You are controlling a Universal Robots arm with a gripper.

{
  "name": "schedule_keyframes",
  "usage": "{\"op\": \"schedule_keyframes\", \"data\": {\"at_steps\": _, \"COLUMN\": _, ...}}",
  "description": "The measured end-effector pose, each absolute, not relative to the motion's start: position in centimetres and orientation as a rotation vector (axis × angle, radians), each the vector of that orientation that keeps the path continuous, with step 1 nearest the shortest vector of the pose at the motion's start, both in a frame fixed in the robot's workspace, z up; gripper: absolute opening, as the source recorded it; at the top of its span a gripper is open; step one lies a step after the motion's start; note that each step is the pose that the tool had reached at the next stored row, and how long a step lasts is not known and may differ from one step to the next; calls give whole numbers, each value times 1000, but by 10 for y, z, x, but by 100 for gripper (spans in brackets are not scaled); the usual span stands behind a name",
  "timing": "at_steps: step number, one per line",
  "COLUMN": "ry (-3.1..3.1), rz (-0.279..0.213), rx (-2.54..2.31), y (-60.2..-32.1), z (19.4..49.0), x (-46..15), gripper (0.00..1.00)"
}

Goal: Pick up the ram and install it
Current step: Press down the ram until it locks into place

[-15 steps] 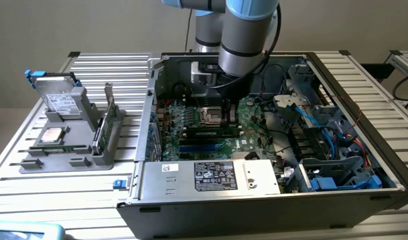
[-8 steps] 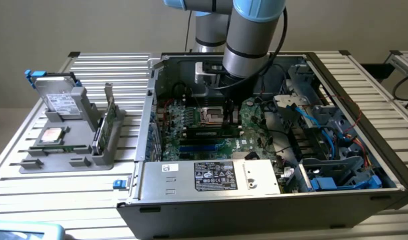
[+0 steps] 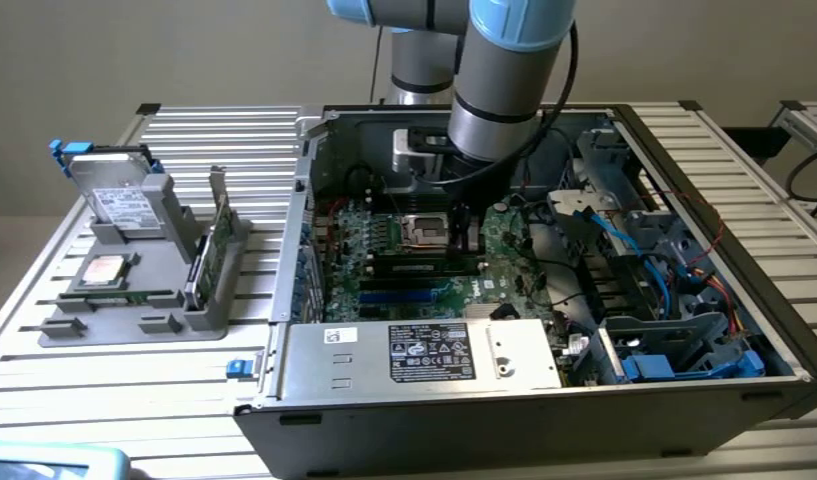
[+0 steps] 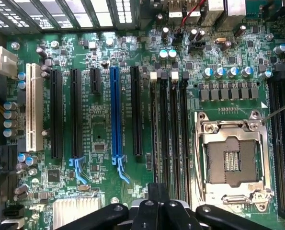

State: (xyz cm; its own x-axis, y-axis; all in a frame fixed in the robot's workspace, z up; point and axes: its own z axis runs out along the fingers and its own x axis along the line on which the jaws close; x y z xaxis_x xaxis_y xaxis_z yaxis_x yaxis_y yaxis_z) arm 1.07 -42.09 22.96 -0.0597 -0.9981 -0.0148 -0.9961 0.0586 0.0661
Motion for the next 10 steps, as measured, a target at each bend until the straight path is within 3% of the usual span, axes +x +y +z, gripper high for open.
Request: {"op": "schedule_keyframes", "data": {"at_steps": 10, "ry": -2270, "rz": -75, "rx": 2140, "y": -423, "z": 244, "x": -14, "gripper": 11}}
